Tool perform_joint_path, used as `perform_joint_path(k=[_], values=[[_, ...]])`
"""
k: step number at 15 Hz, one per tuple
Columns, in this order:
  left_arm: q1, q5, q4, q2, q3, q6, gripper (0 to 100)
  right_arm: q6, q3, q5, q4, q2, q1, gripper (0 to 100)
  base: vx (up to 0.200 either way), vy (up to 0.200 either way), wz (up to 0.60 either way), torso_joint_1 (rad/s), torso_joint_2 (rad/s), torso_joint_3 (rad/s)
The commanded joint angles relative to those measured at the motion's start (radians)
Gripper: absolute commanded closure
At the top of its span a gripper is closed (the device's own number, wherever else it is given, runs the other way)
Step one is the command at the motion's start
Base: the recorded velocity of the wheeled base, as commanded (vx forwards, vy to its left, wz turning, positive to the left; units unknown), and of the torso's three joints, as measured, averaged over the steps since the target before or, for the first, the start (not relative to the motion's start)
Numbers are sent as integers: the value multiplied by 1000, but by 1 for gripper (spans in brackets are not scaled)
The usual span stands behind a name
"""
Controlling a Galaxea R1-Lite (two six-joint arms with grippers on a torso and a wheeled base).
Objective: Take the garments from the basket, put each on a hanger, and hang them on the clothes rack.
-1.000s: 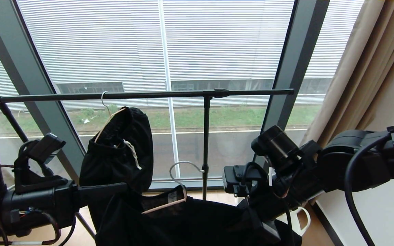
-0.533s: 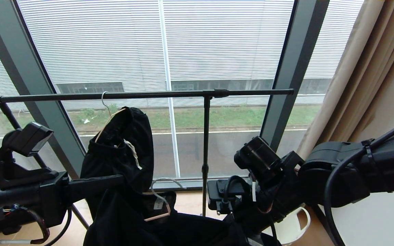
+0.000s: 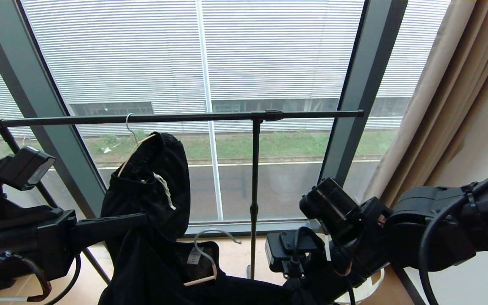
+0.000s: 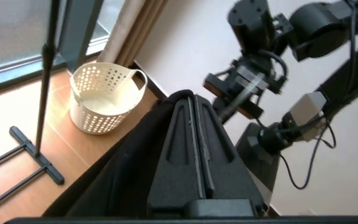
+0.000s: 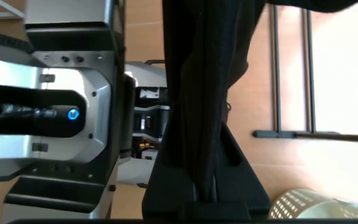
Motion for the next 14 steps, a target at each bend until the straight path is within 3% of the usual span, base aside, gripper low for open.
perform_joint_path(k=[1, 5, 10, 14], values=[[26, 0, 65, -1, -42, 18, 100, -5, 24, 3, 1, -50, -27, 100, 0, 0, 0, 0, 0, 0], [38, 0, 290, -2, -139, 130, 100, -5, 37, 50, 0, -57, -25, 100, 0, 0, 0, 0, 0, 0], [-35, 5, 884, 24, -512, 366, 100, 42, 28, 51, -66, -19, -27, 100, 0, 0, 0, 0, 0, 0], [-134, 104, 902, 45, -525, 379, 100, 189, 36, 53, -137, -20, -25, 100, 0, 0, 0, 0, 0, 0]])
